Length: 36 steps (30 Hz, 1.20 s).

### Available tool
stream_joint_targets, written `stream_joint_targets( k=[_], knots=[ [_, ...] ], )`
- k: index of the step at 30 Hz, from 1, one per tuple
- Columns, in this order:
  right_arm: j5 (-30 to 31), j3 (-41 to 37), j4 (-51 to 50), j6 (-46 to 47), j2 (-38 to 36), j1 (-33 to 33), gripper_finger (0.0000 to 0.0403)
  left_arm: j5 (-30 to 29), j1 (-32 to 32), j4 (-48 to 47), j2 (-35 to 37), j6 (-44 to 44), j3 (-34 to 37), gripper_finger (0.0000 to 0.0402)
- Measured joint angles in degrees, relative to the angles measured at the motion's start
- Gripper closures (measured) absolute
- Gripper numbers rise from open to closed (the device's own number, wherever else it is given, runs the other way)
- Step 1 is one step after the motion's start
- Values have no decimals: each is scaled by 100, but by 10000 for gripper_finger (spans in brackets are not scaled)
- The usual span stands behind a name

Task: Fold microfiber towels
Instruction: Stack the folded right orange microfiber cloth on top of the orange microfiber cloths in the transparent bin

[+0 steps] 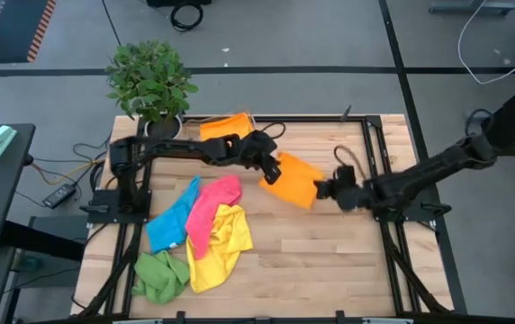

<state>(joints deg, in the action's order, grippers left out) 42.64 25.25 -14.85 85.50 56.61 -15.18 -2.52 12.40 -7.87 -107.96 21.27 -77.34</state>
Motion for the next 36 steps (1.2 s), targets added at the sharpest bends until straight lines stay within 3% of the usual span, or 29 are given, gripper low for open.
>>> stream_joint_targets(
  k=[7, 11, 15, 20, 27, 36],
  knots=[
    [-1262, 997, 319, -2790, 157, 1996, 402, -1833, -207, -917, 751, 120, -2, 388],
    [-2393, 1668, 1024, -4071, 1014, 3183, 402, -2527, -106, -1325, 932, 249, -3, 388],
    [-3371, 2696, 1283, -5029, 2209, 3974, 402, -3236, 143, -1682, 1031, 330, -3, 388],
    [-4231, 4179, 1279, -5801, 3686, 4392, 402, -3484, 654, -2565, 1104, 694, -13, 388],
    [-4796, 5894, 810, -6370, 5265, 4487, 402, -3689, 1141, -3602, 1101, 1175, 0, 388],
    [-5074, 6961, 540, -6738, 6310, 4475, 402, -3835, 1269, -4453, 1004, 1695, -2, 388]
  ],
)
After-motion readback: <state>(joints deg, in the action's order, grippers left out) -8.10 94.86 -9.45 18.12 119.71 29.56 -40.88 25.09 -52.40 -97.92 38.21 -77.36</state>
